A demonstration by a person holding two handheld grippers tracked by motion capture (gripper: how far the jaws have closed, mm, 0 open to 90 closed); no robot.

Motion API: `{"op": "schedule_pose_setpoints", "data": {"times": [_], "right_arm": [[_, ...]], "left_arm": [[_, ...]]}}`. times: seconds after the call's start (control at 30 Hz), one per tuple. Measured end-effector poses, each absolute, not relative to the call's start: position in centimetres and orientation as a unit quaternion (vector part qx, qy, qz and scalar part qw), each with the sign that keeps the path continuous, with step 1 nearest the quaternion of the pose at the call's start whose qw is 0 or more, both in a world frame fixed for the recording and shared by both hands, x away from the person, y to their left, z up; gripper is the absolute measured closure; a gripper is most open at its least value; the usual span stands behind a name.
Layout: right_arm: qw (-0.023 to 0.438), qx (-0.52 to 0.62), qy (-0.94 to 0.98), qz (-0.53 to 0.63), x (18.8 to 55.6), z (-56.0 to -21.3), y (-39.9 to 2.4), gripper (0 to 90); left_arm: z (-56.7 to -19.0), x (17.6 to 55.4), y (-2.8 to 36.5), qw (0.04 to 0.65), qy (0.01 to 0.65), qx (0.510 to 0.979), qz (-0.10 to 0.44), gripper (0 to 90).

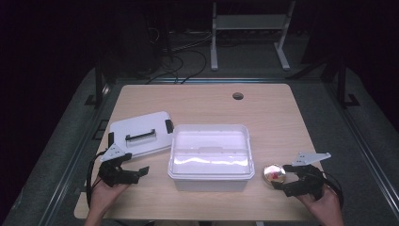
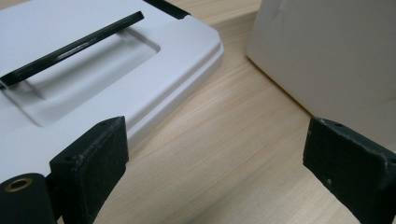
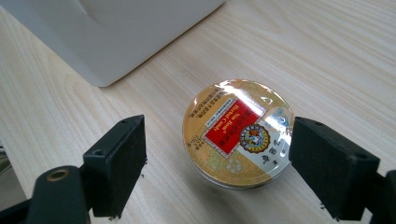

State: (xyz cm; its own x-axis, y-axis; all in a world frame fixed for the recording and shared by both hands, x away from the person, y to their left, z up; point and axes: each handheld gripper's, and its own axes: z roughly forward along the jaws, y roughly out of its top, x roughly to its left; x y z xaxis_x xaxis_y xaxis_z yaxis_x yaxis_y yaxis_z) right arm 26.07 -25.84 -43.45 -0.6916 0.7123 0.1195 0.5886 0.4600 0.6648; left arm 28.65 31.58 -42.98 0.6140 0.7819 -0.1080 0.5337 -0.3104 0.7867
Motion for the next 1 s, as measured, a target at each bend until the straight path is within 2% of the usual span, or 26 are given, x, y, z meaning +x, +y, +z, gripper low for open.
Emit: {"op": "schedule_pose_setpoints", "data": {"times": [0.2, 0.53, 0.77, 1.0], "right_arm": [[0.084, 0.383, 0.851, 0.349, 26.3, -43.6, -25.7, 18.5], [0.086, 0.382, 0.85, 0.353, 26.2, -43.3, -25.4, 18.5], [0.087, 0.379, 0.849, 0.359, 26.2, -43.1, -25.4, 18.1], [0.087, 0.379, 0.85, 0.354, 26.1, -43.1, -25.0, 18.2]], "left_arm": [[-42.8, 28.4, 31.7, 0.419, 0.408, 0.797, 0.149, 6.5], [-40.9, 28.0, 31.5, 0.398, 0.351, 0.829, 0.176, 6.6], [-38.4, 28.3, 31.6, 0.398, 0.31, 0.847, 0.165, 7.2], [-34.9, 29.2, 29.7, 0.391, 0.252, 0.873, 0.149, 7.1]]}}
